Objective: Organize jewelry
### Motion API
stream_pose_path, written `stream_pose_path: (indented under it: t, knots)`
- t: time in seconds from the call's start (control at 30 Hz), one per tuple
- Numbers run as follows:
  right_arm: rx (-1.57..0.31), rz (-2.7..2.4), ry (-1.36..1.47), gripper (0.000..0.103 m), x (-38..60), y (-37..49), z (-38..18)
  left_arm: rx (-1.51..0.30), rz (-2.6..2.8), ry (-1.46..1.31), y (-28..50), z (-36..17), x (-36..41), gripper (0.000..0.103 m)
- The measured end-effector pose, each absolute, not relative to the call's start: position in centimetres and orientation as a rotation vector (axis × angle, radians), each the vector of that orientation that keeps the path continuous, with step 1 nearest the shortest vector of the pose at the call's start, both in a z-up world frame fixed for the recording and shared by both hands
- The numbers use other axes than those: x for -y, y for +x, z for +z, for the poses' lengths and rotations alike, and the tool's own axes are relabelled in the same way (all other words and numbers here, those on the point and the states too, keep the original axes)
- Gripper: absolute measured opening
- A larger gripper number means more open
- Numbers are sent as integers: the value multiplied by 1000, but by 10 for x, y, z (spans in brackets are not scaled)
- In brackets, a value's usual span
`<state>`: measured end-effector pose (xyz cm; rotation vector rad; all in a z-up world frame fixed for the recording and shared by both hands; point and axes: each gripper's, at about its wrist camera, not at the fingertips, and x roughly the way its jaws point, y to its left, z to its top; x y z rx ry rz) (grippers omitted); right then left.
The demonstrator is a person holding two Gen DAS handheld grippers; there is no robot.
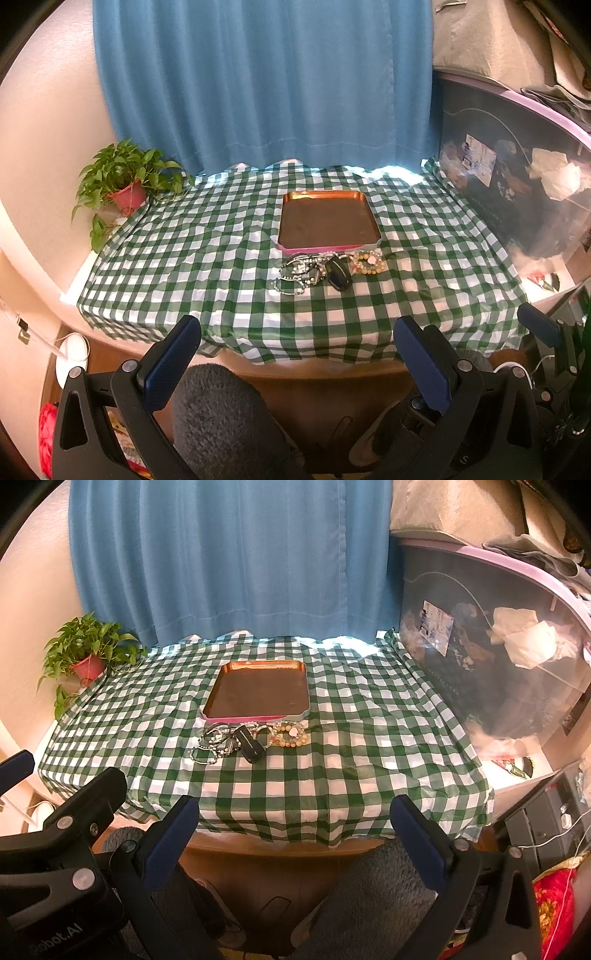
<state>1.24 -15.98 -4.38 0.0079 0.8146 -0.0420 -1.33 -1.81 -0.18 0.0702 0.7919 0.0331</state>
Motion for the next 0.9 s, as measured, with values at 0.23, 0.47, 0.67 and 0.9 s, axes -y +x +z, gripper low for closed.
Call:
stream_pose_path:
  t: [0.23,0.47,0.67,0.9]
  knots:
    - [-804,-27,9,103,158,11,-47,-796,39,68,-24,-8,20,103]
    - [-800,-32,-27,103,158,23,-63,-850,37,-3,-16,-30,10,103]
    - [-819,-8,-34,103,149,34,-79,-867,44,-2,15,-50,7,103]
    - [-780,13,-13,102,160,79,-123,-820,189,-48,73,-89,-44,103]
